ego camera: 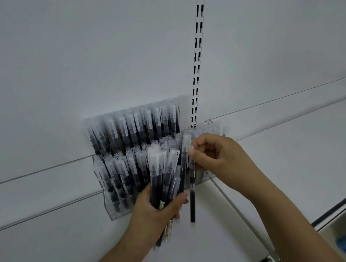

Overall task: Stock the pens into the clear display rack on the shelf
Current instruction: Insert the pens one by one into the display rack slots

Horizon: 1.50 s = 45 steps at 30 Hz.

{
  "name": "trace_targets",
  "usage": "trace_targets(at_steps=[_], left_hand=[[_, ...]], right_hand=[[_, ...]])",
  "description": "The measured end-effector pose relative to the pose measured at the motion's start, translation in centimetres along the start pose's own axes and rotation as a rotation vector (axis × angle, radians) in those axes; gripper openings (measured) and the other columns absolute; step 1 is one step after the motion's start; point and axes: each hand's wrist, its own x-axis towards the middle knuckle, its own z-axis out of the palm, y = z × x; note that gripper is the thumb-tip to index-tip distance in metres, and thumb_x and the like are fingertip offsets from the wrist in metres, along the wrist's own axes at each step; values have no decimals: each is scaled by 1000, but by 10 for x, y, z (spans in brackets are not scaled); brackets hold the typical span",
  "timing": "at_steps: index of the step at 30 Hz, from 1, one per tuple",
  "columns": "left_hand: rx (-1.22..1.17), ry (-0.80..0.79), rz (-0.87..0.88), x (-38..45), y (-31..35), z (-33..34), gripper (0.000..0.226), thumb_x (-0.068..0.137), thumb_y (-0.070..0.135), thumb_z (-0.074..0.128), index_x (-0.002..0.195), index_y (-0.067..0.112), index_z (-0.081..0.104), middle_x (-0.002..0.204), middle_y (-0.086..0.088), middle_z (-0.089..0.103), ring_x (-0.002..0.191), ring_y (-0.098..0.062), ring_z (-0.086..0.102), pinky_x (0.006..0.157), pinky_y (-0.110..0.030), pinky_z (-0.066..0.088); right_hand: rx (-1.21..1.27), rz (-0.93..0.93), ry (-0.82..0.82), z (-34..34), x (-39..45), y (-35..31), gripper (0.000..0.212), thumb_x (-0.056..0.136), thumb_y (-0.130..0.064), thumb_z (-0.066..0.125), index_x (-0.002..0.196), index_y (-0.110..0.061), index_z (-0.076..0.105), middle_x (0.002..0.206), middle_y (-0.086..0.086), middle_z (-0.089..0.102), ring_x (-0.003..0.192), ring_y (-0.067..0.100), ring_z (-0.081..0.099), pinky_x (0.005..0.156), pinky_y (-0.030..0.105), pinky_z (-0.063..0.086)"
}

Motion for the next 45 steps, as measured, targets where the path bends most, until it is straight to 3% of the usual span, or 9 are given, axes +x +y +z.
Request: trace_targets(at_steps=[3, 8, 11, 16, 26, 31, 38, 42, 45], left_hand=[[-2, -10, 13, 1, 1, -3, 21, 80, 16, 71, 88, -2, 65, 61, 0, 69, 52, -12, 57, 54, -18, 48], [-5, -14, 18, 3, -3, -4, 20, 80, 20, 70, 77, 3, 61, 64, -1, 70, 70, -34, 65, 63, -22, 54], [-3, -20, 16, 4, -5, -5, 18, 82, 18, 69, 77, 2, 61, 64, -1, 69, 69, -33, 63, 64, -23, 54], [-20, 1, 19, 6, -7, -6, 20, 80, 21, 70, 77, 3, 62, 64, -3, 69, 67, -38, 62, 63, -26, 54], [-33, 3, 13, 8, -9, -6, 19, 80, 20, 70, 73, 4, 60, 64, -4, 70, 75, -43, 63, 63, -25, 54], [-25, -9, 16, 7, -6, -6, 25, 76, 26, 70, 79, 2, 62, 67, -4, 71, 61, -23, 61, 59, -23, 51], [-39, 0, 18, 7, -7, -6, 30, 73, 30, 70, 78, 2, 62, 67, -5, 70, 58, -21, 60, 59, -24, 50], [-35, 8, 22, 7, -9, -6, 21, 77, 24, 70, 74, 5, 61, 62, -2, 68, 72, -39, 64, 65, -28, 55], [-15, -23, 32, 6, -8, -6, 23, 76, 27, 70, 78, 5, 62, 63, -1, 69, 67, -33, 63, 69, -30, 58]], right_hand=[[-34, -30, 28, -13, 7, -8, 8, 89, -26, 69, 86, -19, 68, 72, 0, 70, 66, 14, 66, 66, 32, 56], [100, -203, 426, -45, 35, -33, 4, 94, -17, 65, 92, -13, 65, 75, -1, 70, 65, 10, 66, 63, 24, 49], [141, -277, 529, -49, 53, -45, 5, 95, -17, 63, 94, -12, 62, 82, 6, 69, 69, 12, 68, 64, 22, 51], [2, -278, 425, -32, 78, -37, 4, 94, -21, 63, 91, -22, 62, 82, -2, 70, 75, 17, 70, 77, 33, 58], [-262, -297, 226, -35, 86, -39, 4, 97, -19, 60, 97, -16, 62, 84, -6, 69, 73, 5, 69, 75, 18, 54], [-444, -193, 2, -18, 82, -24, 10, 96, -27, 61, 98, -17, 64, 88, -6, 72, 79, 4, 70, 81, 21, 56], [-560, -156, 58, -21, 72, -21, 21, 91, -40, 65, 96, -22, 74, 79, -16, 69, 74, -4, 64, 75, 8, 49], [-428, -128, 286, -20, 35, -20, 29, 91, -51, 60, 81, -26, 72, 70, -12, 69, 66, -2, 63, 65, 8, 47], [-400, -93, 159, -4, 15, -16, 35, 85, -56, 63, 74, -23, 70, 62, -11, 65, 59, -1, 58, 58, 10, 45]])
